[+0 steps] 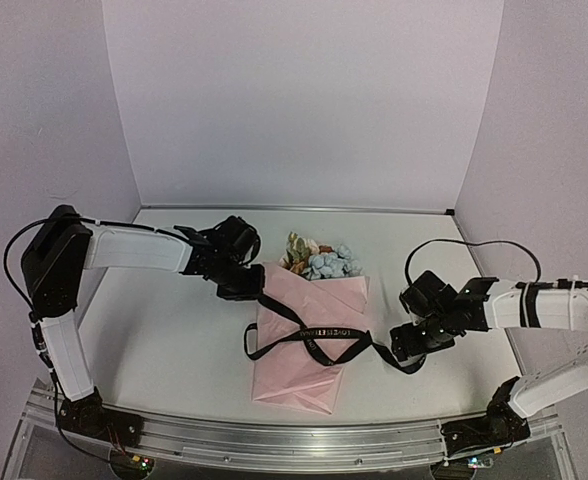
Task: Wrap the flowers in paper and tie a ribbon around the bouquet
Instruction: Cross the ribbon over the folded bouquet, then tie the ribbon around the folded bouquet.
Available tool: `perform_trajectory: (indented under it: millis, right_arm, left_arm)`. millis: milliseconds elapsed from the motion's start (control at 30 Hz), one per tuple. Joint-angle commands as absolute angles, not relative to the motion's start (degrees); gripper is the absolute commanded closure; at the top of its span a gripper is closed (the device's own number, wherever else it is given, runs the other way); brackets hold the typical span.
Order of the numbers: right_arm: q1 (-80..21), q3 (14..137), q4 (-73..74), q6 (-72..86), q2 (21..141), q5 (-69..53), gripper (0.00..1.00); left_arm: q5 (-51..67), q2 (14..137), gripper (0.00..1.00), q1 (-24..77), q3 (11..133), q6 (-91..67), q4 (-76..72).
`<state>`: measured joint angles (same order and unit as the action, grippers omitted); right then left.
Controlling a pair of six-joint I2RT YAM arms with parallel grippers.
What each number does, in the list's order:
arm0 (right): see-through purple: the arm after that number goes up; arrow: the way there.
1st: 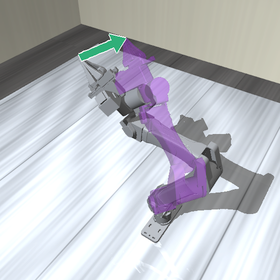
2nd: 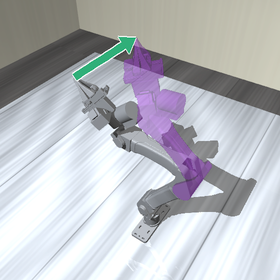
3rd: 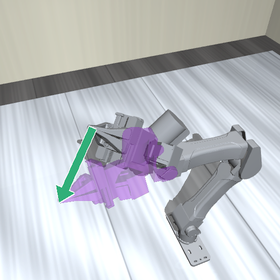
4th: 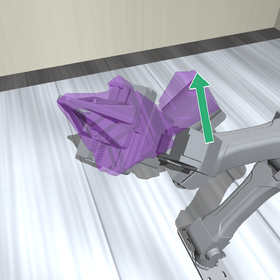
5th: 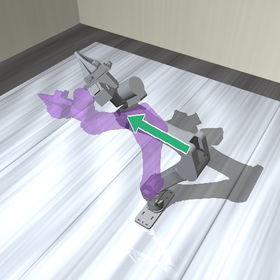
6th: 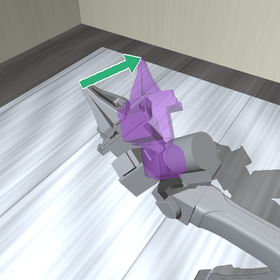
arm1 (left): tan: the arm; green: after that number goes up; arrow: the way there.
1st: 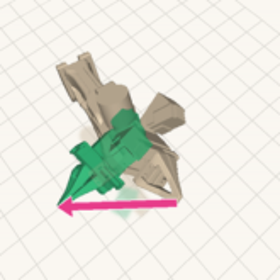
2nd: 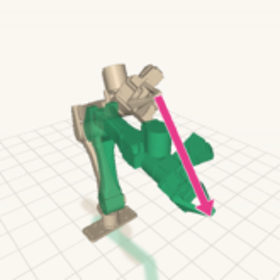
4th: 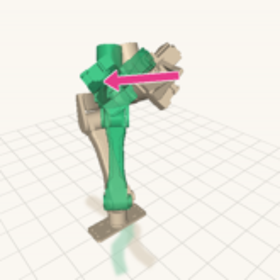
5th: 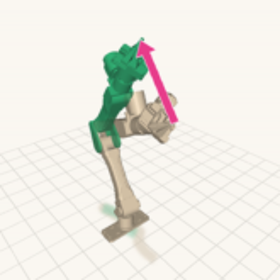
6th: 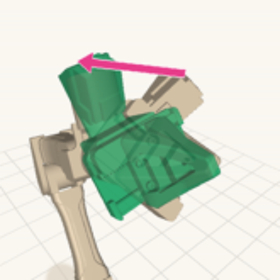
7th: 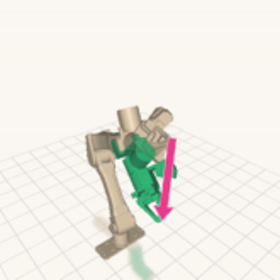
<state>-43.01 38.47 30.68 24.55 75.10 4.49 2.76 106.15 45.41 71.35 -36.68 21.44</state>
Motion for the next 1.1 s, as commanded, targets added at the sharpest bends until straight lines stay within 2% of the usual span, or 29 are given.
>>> perform_trajectory:
  millis: [0, 400, 533, 733, 800, 833, 933, 1033, 1067]
  right_arm:
    - [-42.73, 40.23, 39.26, 33.85, 71.61, 15.2, 0.16]
    - [-42.71, 43.05, 42.06, 53.48, 79.99, 16.18, 0.17]
    - [-42.64, 41.7, 40.8, 58.26, 81.76, 17.53, 0.21]
    - [-42.63, 39.17, 35.13, 63.54, 84.83, 16.41, 0.33]
    - [-42.5, 39.38, 34.48, 64.4, 85.57, 16.41, 0.44]
    - [-42.29, 39.66, 34.42, 64.65, 85.84, 16.16, 0.54]
    - [-41.47, 40.35, 34.37, 65.19, 86.24, 15.19, 0.73]
    - [-39.9, 41.82, 34.49, 64.23, 86.22, 14.08, 1.0]
    - [-39.04, 43.08, 34.54, 63.25, 86.19, 13.41, 1.0]
  left_arm:
    - [1.79, 103.24, 0.96, 44.91, 73.96, -35.29, 22.14]
    - [2.58, 101.73, 0.97, 44.47, 71.9, -35.29, 20.83]
    - [2.8, 101.01, 0.97, 44.38, 70.92, -35.5, 20.54]
    - [3.27, 99.51, 0.97, 44.22, 68.31, -36.25, 19.62]
    - [3.41, 99.11, 0.97, 44.21, 67.64, -36.44, 19.35]
    - [3.5, 98.82, 0.97, 44.15, 67.3, -36.51, 19.24]
    - [3.57, 97.93, 0.97, 43.89, 66.43, -36.66, 19.14]
    - [3.31, 97.14, 0.98, 43.44, 65.63, -36.81, 19.38]
    - [3.24, 96.78, 0.99, 43.15, 65.39, -36.82, 19.65]
